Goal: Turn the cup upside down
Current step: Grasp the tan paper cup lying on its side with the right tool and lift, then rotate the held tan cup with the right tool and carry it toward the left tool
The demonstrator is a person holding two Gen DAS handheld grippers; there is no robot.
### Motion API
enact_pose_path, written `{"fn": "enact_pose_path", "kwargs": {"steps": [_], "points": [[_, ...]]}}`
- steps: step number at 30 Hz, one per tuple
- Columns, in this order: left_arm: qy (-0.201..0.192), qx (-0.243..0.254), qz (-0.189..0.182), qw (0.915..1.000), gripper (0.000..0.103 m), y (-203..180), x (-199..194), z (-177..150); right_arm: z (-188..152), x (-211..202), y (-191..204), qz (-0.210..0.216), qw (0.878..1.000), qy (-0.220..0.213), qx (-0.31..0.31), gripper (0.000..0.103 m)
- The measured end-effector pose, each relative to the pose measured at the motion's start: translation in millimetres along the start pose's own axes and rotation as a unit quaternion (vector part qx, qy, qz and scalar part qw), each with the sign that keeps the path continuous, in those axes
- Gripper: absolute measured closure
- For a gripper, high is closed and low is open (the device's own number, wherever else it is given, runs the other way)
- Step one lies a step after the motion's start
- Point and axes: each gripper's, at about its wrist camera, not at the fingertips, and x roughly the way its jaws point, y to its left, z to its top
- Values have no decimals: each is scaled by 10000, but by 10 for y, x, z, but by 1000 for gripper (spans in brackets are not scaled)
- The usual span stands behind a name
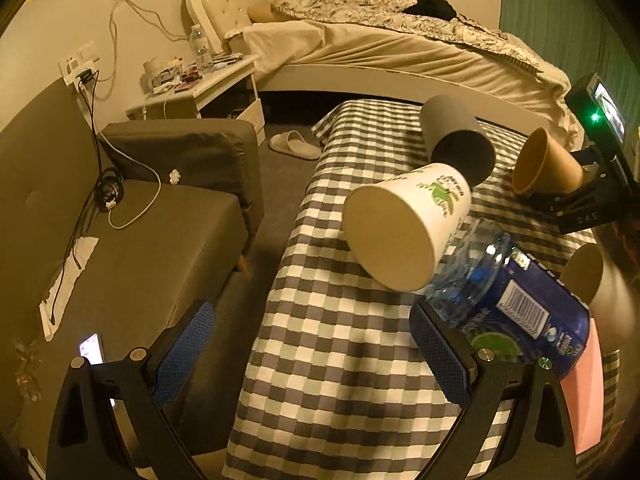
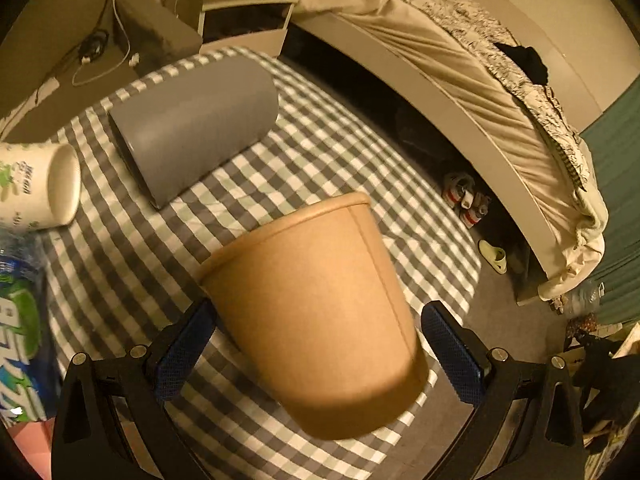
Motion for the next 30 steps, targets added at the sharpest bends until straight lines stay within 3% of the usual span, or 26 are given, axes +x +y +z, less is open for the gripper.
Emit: {"fn": "enact_pose_path", "kwargs": {"steps": [6, 14, 18, 22, 27, 30], "points": [[-86, -36, 22, 10000, 2, 48, -163, -2, -46, -195, -21, -198, 9995, -33, 242, 10], [-411, -33, -34, 9991, 2, 68, -741, -101, -396, -1413, 69, -28, 9920, -299, 1227, 13], [-508, -7, -33, 9987, 2, 98, -997, -272, -779, -1997, 344, 199, 9822, -252, 1849, 13], [-562, -38, -201, 9982, 2, 162, -1192, -525, -1190, -2323, 740, 430, 9703, -209, 2370, 13], [-631, 80, -178, 9978, 2, 224, -1278, -818, -1596, -2340, 1368, 1003, 9486, 11, 3000, 13], [-604, 135, -101, 9980, 2, 272, -1257, -975, -1696, -2198, 1707, 981, 9430, 140, 3177, 13]]}}
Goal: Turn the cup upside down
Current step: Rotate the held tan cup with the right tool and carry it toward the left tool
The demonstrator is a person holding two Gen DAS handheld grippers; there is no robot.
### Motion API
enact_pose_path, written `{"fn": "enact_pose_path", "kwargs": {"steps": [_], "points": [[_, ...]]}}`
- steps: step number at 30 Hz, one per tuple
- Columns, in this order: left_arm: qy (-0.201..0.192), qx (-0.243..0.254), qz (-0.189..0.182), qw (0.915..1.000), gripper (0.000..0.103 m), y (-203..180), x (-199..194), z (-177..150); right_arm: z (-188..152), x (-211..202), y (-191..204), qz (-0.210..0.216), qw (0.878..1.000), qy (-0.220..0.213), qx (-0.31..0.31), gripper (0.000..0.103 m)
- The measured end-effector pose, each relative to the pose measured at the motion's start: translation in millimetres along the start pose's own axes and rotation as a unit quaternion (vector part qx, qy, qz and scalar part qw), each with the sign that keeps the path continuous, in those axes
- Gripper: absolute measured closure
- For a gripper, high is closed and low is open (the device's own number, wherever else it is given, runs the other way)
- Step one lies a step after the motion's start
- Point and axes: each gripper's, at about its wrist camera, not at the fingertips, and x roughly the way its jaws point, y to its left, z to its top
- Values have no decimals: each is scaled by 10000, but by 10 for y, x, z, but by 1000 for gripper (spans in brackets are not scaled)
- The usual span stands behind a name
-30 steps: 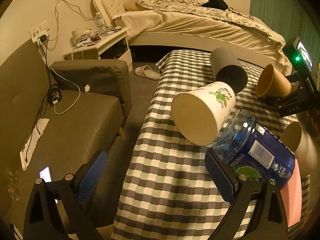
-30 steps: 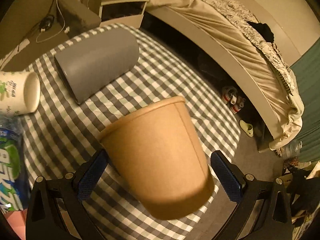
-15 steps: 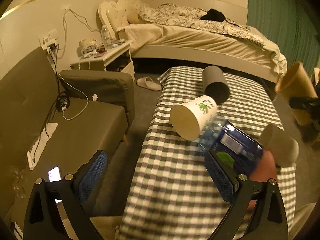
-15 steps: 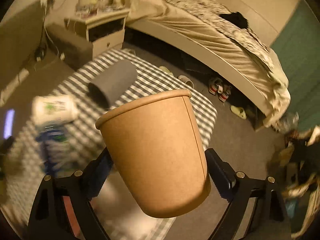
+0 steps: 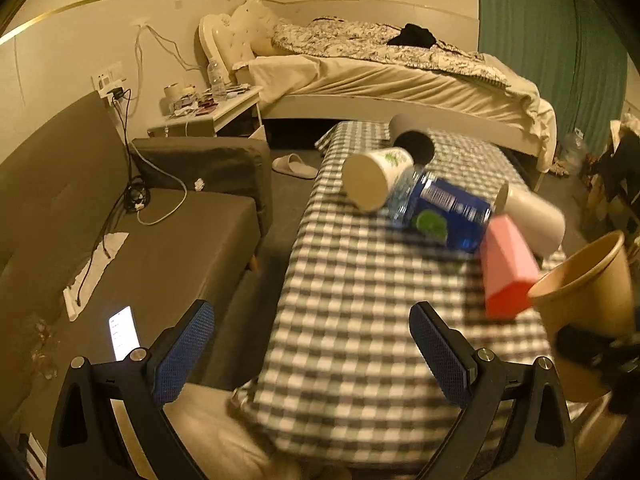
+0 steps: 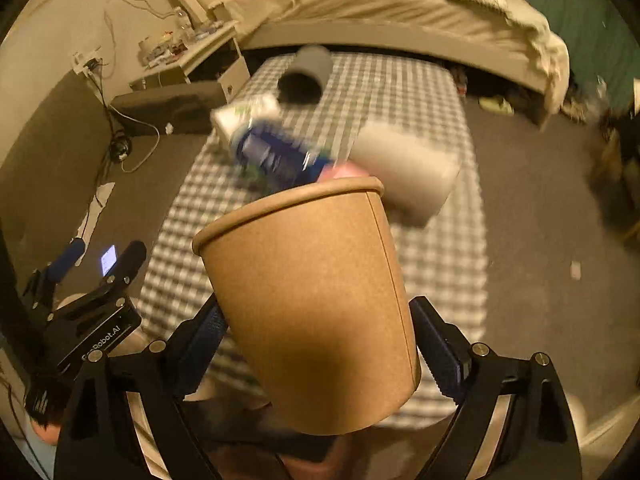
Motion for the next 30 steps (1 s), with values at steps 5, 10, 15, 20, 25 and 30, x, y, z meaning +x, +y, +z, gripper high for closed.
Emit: {"fn": "enact_pose_path", "kwargs": {"steps": [5, 10, 15, 20, 25, 30], "points": [[20, 12, 68, 10000, 2, 109, 38, -180, -275, 360, 41, -91, 9989, 157, 439, 13], [-53, -47, 37, 10000, 2, 155, 74, -211, -299, 534, 2, -203, 9979, 200, 588, 14], [-68, -65, 8, 10000, 2, 148, 102, -211, -250, 589, 1, -265, 9981, 135, 547, 14], [-122, -40, -2, 9999, 2, 89, 94, -201, -253, 578, 2, -170, 9991, -35, 384, 13], [-185, 25, 64, 9998, 2, 9, 39, -204, -295, 388, -39, -50, 9986, -417, 308, 10], [-201, -40, 3, 9998, 2, -78, -61, -215, -307, 19, -142, 31, 9947, -999, 222, 7]]}}
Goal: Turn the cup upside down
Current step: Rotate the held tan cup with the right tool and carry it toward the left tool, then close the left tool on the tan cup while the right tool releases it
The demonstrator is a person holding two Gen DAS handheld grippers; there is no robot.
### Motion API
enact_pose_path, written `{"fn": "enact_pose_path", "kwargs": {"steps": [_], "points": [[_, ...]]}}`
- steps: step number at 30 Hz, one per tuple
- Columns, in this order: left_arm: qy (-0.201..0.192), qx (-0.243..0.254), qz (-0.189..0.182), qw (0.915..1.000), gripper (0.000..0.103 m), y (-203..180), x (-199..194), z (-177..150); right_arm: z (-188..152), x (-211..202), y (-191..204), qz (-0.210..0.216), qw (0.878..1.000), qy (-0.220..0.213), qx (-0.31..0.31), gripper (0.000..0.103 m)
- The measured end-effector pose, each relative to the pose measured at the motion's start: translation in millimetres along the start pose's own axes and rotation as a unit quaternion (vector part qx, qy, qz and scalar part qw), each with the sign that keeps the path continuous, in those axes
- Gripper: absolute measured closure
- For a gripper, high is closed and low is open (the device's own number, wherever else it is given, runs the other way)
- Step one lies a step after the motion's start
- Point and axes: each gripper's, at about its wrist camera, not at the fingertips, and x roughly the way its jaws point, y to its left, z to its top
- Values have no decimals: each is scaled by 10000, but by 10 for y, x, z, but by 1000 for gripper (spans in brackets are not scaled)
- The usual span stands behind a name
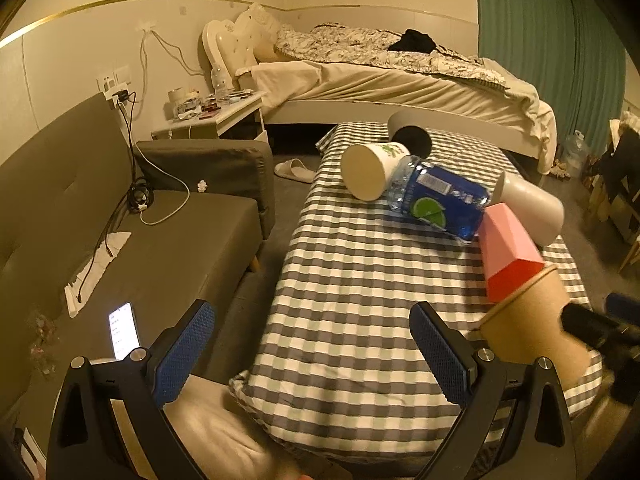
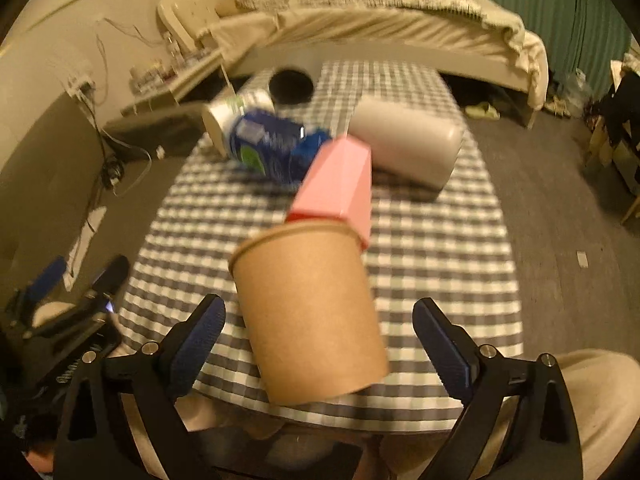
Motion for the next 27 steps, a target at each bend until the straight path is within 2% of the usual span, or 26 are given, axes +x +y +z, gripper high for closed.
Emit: {"fn": "enact_pose_path", "kwargs": {"steps": [7, 12, 15, 22, 27], "points": [[97, -222, -297, 9993, 2, -268, -194, -36, 1, -409, -320, -312, 9971, -677, -139, 6], [257, -454, -711, 9961, 2, -523, -287, -46, -75, -514, -674, -969, 9894, -1061, -200, 6], [298, -353, -875, 9951, 2, -719, -322, -52, -133, -495, -884, -1237, 9861, -1106, -96, 6], [622, -188, -1092, 9919, 2, -1154, -231, -101, -170, -561, -1278, -1269, 9827, -1277, 444, 6], [931, -45, -1118, 9893, 2, -1375, -71, -181, -171, -513, -1411, -1227, 9829, -1199, 664, 6]]}}
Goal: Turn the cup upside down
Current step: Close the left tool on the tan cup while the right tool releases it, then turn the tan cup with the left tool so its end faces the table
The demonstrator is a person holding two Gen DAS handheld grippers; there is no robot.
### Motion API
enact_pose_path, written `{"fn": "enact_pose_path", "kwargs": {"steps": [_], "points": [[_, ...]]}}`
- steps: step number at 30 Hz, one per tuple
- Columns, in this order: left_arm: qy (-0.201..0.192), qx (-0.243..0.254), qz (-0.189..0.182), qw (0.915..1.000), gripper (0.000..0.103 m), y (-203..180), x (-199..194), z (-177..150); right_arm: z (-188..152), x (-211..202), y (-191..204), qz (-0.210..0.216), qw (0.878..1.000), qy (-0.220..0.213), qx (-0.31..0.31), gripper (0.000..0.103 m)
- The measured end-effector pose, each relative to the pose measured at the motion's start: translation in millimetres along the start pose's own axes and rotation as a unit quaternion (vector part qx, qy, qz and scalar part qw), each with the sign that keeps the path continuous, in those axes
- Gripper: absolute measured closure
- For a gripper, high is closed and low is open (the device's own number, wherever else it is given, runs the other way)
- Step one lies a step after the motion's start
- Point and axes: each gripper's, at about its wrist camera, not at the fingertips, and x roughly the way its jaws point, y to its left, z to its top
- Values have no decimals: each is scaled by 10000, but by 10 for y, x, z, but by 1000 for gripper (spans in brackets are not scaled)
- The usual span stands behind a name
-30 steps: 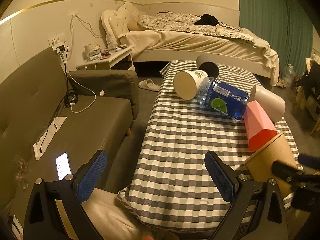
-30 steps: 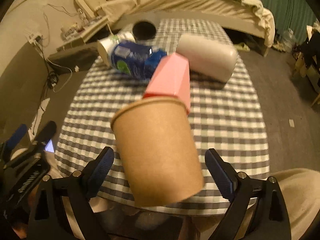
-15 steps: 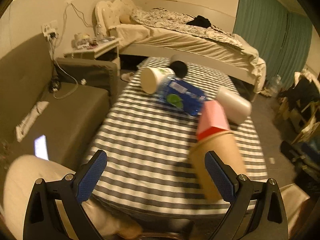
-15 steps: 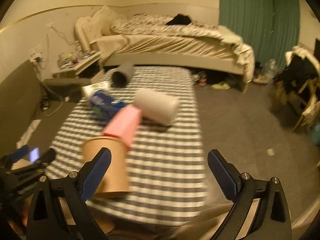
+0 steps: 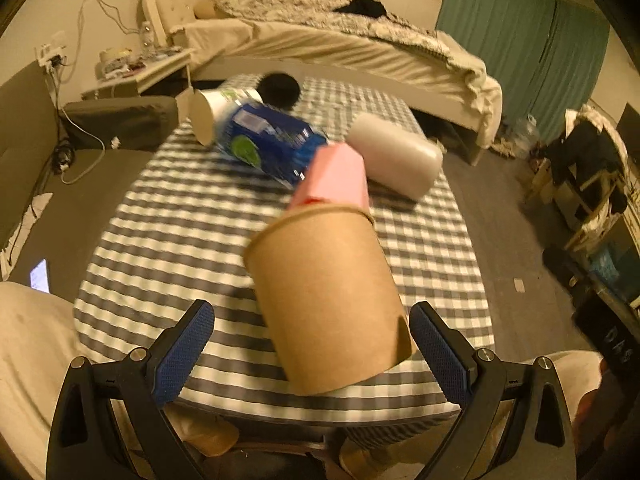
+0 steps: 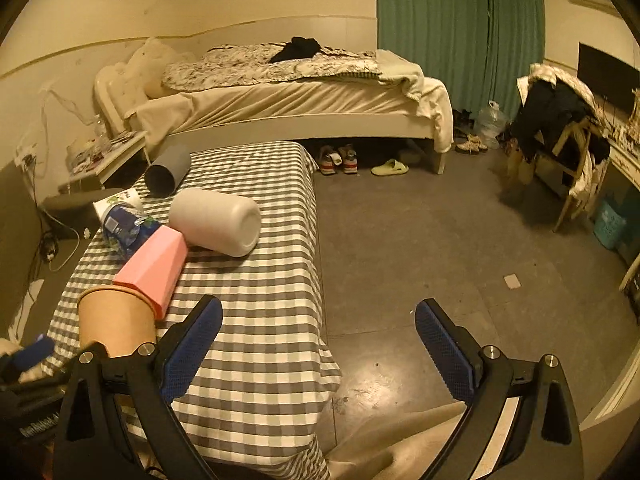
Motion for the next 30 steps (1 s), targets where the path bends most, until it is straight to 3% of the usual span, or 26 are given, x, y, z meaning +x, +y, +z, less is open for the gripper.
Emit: {"fn": "enact_pose_path", "kwargs": {"steps": [13, 15, 16, 25, 30], "points": [[517, 193, -369, 9978, 7, -126, 329, -144, 43, 95, -61, 130, 9997, 89, 209, 6], [512, 264, -533, 9969, 24, -139, 302, -146, 47, 112, -53, 155, 9996, 113, 221, 6], [517, 312, -580, 9965, 27, -149, 285, -141, 52, 120, -50, 155, 9996, 124, 223, 6], [305, 672, -718, 9947, 26, -82, -96, -113, 41, 155, 4, 150, 9996, 161, 199, 6], [413, 950, -469, 9935, 26, 0, -261, -82, 19, 170, 24, 110, 9996, 191, 161, 6]]}}
